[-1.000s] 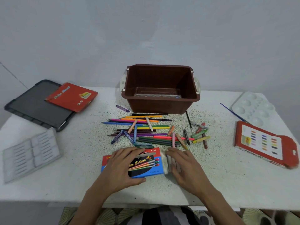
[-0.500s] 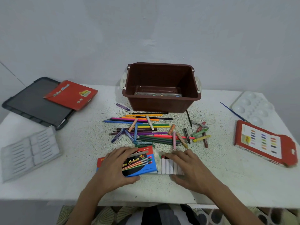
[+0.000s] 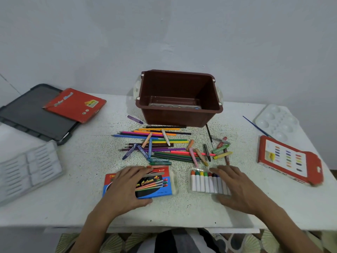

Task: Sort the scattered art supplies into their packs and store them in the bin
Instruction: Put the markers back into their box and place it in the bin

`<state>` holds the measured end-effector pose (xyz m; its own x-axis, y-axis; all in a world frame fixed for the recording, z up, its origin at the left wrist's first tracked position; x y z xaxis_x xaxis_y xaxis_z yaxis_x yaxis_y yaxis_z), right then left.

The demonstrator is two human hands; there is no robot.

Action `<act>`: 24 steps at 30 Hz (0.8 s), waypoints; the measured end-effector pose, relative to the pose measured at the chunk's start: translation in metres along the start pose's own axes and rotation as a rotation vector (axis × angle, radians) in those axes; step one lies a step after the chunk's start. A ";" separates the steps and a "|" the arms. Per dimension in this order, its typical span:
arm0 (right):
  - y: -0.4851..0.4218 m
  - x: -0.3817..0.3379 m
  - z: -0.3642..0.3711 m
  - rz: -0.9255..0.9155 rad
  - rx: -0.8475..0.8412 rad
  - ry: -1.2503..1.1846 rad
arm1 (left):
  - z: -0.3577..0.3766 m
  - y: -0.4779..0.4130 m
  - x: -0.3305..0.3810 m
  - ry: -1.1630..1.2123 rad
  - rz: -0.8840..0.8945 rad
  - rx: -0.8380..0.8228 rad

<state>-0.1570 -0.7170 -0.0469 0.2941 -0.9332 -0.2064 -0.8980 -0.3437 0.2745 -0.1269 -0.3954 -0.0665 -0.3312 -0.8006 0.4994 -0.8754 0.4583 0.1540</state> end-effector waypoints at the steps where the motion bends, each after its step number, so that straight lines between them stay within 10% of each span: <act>1: -0.002 -0.004 0.002 -0.007 -0.005 -0.006 | 0.001 0.000 0.000 -0.008 0.004 -0.007; 24: -0.019 -0.052 -0.005 -0.174 0.047 -0.065 | 0.013 -0.002 0.000 -0.001 0.058 0.046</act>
<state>-0.1540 -0.6622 -0.0365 0.4254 -0.8510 -0.3080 -0.8505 -0.4923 0.1853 -0.1302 -0.4012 -0.0780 -0.3825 -0.7737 0.5050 -0.8700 0.4856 0.0850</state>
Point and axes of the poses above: each hand's wrist, its own y-axis away from the middle knuckle, its own z-axis out of the palm, x = y × z, the point moved 8 cm from there along -y, towards the middle knuckle, and after that the axes turned 4 degrees about -x, right-handed, at the moved point
